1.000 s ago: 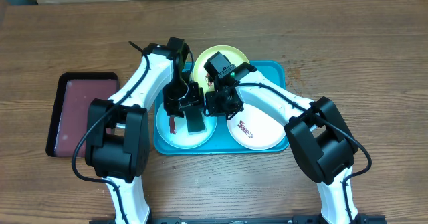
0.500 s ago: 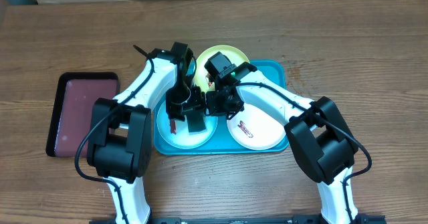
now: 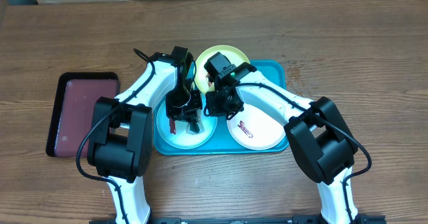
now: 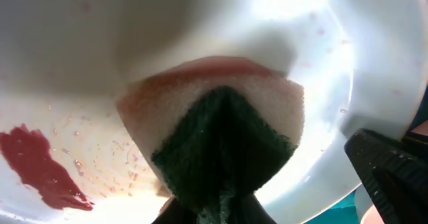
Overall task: Clean dirty plates on tray and stack at the side
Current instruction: 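Scrub the light-blue plate with the sponge while the right gripper holds it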
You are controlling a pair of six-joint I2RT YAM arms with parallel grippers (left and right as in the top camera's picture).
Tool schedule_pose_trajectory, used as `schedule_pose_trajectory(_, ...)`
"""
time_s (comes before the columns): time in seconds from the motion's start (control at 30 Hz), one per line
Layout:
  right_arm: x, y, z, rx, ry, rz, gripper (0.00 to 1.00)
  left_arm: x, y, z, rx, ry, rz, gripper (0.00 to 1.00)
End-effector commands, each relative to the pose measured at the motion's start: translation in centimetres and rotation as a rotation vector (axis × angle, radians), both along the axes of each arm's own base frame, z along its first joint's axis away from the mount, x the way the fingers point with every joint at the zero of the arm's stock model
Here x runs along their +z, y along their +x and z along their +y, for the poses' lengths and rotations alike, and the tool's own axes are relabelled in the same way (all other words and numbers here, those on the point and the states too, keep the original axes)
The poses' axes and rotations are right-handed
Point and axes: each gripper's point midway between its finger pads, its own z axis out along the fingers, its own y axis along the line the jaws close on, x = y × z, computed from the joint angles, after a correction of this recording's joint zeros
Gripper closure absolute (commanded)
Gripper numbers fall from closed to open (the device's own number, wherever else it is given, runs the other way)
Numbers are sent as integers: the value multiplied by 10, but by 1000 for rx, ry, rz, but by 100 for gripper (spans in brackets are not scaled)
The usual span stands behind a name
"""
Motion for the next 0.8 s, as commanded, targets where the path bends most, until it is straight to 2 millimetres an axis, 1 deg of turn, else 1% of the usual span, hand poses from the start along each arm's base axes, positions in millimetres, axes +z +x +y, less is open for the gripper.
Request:
schedule_pose_trajectory(0.0, -4, -2, 0, -2, -5, 8, 94, -6, 4, 2, -3, 17, -17, 93)
schedule_pose_trajectory(0.03, -4, -2, 0, -2, -5, 8, 94, -7, 5, 2, 0, 16, -22, 95)
schedule_pose_trajectory(0.1, -4, -2, 0, -2, -4, 8, 94, -11, 6, 2, 0, 15, -31, 96)
schedule_pose_trajectory(0.17, -4, -2, 0, -2, -5, 9, 94, -18, 4, 8, 1, 44, -35, 96)
schedule_pose_trajectory(0.27, -4, -3, -1, -2, -6, 10, 94, -29, -4, 34, 30, 192, -28, 96)
schedule_pose_trajectory(0.37, -4, -3, -1, 1, -7, 10, 94, -34, -12, 56, 29, 313, -17, 96)
schedule_pose_trajectory(0.5, -4, -3, -1, 1, -6, 9, 94, -30, -18, 82, 16, 436, 1, 96)
schedule_pose_trajectory(0.57, -4, -3, -1, 1, -7, 9, 94, -26, -21, 101, 44, 526, 10, 96)
schedule_pose_trajectory(0.63, -4, -3, -1, 1, -7, 10, 94, -24, -22, 111, 60, 565, 15, 96)
schedule_pose_trajectory(0.77, -4, -3, -1, 1, -7, 10, 94, -22, -21, 123, 73, 598, 16, 95)
